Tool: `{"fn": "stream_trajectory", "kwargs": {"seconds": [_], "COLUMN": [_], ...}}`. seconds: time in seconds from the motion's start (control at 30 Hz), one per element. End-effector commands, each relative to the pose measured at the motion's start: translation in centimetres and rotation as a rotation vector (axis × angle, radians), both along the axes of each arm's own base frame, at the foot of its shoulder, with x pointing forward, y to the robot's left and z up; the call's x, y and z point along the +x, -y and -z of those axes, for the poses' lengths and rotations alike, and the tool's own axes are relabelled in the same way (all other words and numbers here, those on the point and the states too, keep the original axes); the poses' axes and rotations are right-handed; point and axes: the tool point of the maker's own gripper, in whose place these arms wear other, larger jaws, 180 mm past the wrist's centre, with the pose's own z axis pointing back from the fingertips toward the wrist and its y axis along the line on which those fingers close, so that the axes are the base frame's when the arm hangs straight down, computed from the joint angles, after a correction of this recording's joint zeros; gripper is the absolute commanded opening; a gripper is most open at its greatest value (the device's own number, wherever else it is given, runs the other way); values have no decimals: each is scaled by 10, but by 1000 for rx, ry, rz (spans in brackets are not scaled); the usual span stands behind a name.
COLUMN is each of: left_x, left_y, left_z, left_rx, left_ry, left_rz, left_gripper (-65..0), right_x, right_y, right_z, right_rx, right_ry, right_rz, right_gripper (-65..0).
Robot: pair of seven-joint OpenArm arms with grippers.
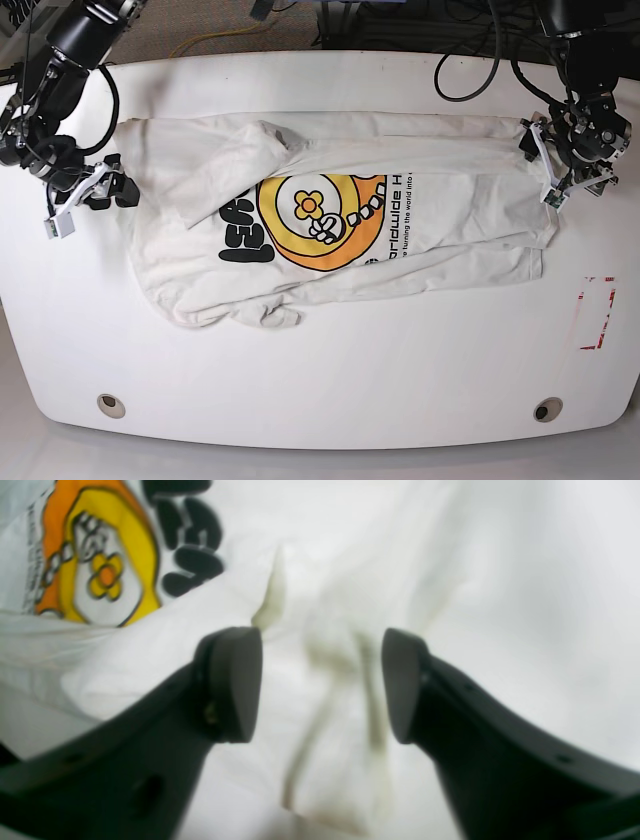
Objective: Fold the T-shirt properly
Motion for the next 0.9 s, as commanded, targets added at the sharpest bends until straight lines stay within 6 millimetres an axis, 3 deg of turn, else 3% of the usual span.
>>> {"fn": "stream_trajectory", "kwargs": {"seconds": [0.0,0.13,0.27,0.4,0.63,0.87], "left_x": [13,21,32,35,26,8], "left_y": [-3,4,20,18,2,-4], "left_z": [-18,-35,-60,-85,-85,-61], "left_rx": [24,28,-44,-110,-101,-102], "left_ry": [57,113,208,297,250,161], "left_rz": [5,28,54,24,-14,-22], "left_gripper": [-172,-172,-172,-168,-165,-164], "right_x": [6,-13,-37,-58,-77,-78], "right_y": [14,24,23,13,10,-2], "right_z": [-19,-9,6,26,51,66], "right_rx": [-42,-69,-75,-45,-85,-98], "right_ry": [46,-7,-63,-90,-161,-197], "right_rz": [-3,1,-4,14,39,52], "right_gripper": [-201,-201,-227,-235,-233,-236]}}
